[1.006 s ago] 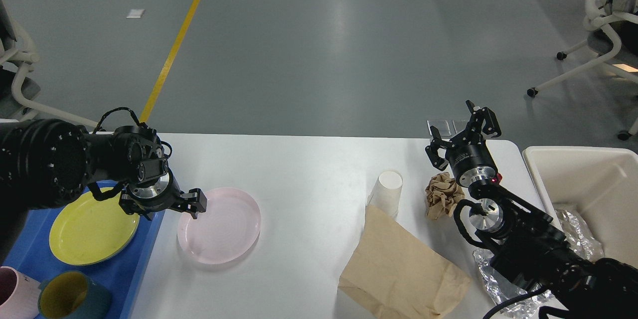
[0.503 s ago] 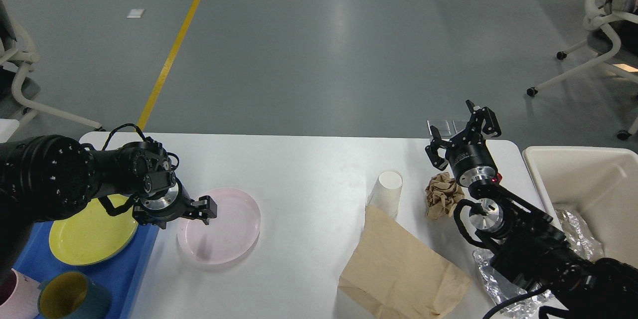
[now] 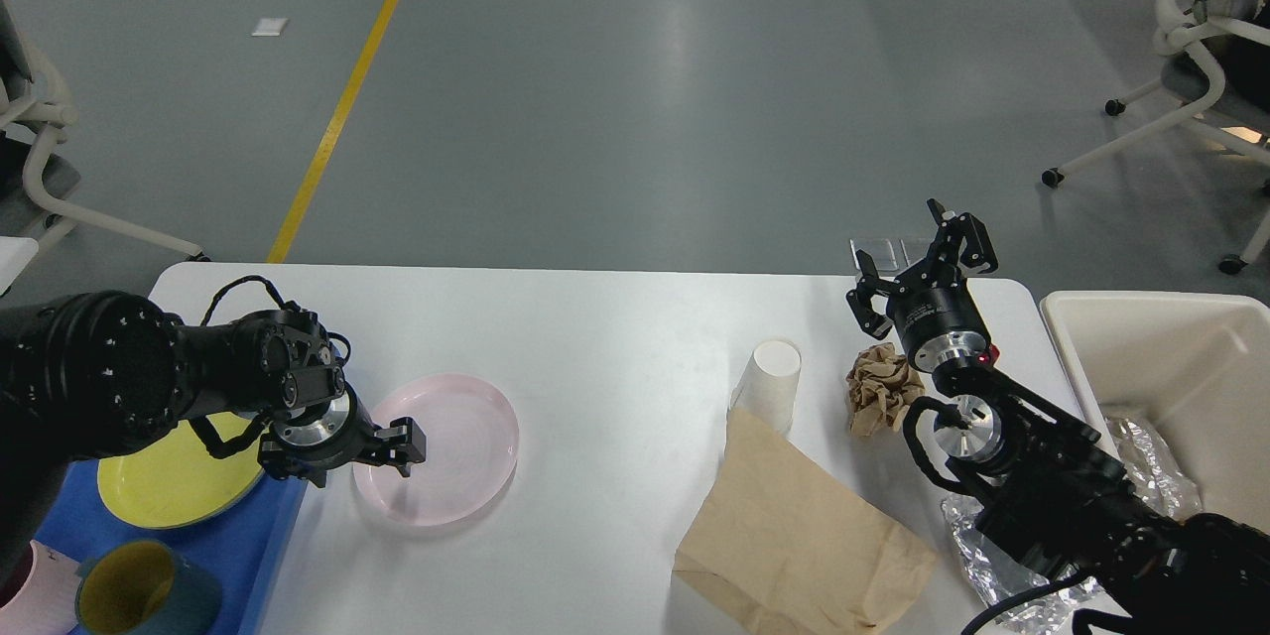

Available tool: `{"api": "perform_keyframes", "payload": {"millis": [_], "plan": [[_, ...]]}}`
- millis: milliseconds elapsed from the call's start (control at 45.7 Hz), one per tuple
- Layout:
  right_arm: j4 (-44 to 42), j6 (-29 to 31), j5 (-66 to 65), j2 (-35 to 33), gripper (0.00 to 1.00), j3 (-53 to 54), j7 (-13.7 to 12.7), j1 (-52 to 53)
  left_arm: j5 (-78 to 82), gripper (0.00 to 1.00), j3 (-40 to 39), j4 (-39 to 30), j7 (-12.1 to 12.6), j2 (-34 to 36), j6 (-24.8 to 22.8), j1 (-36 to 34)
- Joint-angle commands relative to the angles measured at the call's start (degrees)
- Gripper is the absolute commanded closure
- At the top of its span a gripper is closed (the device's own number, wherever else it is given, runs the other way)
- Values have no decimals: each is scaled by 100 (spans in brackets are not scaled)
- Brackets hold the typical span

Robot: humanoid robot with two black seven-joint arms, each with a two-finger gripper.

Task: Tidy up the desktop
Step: 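Grasp the pink plate rim with the left gripper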

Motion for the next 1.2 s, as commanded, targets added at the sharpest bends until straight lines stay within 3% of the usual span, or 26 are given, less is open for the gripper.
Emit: {"api": "perform_keyframes", "payload": {"millis": [0,131,416,569,634,919,1181], "plan": [[0,0,0,0,0,0,0,-5,2,24,-66,58,-1,-11,2,77],[0,0,0,0,0,0,0,-5,2,32,-74,102,-1,-29,2,130],[0,0,0,0,0,0,0,-5,2,67,-197,111,70,-20,-85,226],[0,0,0,0,0,0,0,-5,11,99,-189,111,421,7,-296,226],[0,0,0,0,0,0,0,-5,11,100,-206,111,527,24,-445,218],[0,0,0,0,0,0,0,-5,11,100,-224,111,536,42,-665,77],[0,0,0,0,0,0,0,-5,11,100,-311,111,536,252,-1289,-573]]}}
